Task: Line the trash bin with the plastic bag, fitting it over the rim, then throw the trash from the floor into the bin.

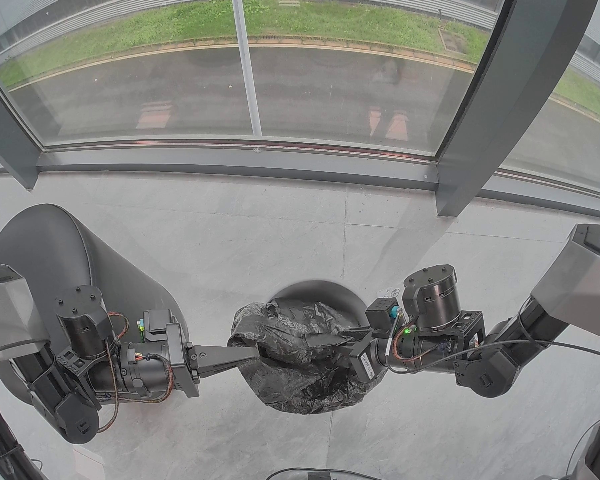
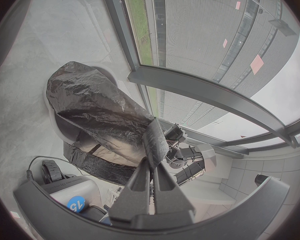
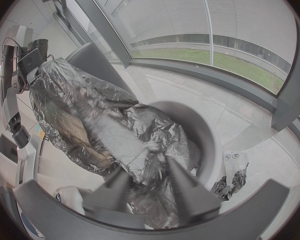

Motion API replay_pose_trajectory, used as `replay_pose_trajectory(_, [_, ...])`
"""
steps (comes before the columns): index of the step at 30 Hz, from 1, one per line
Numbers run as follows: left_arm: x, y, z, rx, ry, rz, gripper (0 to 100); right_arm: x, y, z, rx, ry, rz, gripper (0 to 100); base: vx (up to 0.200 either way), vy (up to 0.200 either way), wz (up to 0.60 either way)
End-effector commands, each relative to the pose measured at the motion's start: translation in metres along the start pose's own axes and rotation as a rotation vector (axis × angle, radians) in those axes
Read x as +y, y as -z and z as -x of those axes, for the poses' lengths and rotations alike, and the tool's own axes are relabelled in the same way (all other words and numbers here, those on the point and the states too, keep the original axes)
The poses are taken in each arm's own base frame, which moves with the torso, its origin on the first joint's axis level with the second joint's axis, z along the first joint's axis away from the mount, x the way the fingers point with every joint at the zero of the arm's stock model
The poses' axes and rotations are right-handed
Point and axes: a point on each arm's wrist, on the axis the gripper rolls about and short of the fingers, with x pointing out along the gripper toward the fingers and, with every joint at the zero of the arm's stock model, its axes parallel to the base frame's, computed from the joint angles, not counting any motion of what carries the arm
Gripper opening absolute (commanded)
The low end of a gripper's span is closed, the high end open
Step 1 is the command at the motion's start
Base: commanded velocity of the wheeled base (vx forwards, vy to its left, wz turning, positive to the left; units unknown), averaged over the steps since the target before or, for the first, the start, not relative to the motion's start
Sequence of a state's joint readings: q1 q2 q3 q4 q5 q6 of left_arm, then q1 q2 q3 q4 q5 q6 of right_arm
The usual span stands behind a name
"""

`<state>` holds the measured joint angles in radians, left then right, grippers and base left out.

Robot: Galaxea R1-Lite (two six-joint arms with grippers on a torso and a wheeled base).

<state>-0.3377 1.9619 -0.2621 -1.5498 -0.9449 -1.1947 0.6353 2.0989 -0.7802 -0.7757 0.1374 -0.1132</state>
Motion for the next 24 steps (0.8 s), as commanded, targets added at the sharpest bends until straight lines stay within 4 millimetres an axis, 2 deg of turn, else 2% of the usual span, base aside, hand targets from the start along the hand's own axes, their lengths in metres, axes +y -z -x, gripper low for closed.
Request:
replay_pose_trajectory(1, [0.000, 0.000, 0.000, 0.000, 0.000, 0.001, 0, 0.000, -0.005, 0.006, -0.018, 0.002, 0.003, 0, 0.000, 0.000, 0.00])
replay_pose_trajectory(13, [-0.003, 0.001, -0.003, 0.009, 0.008, -0.106, 0, -0.007, -0.010, 0.014, -0.038, 0.026, -0.006, 0, 0.000, 0.000, 0.00])
replay_pose_trajectory(18, [-0.009, -0.003, -0.001, -0.010, 0.019, -0.214, 0, -0.010, -0.014, 0.019, -0.055, 0.033, -0.007, 0, 0.000, 0.000, 0.00])
replay_pose_trajectory(24, [-0.010, -0.012, -0.007, -0.069, -0.011, -0.379, 0, -0.012, -0.015, 0.023, -0.061, 0.040, -0.008, 0, 0.000, 0.000, 0.00])
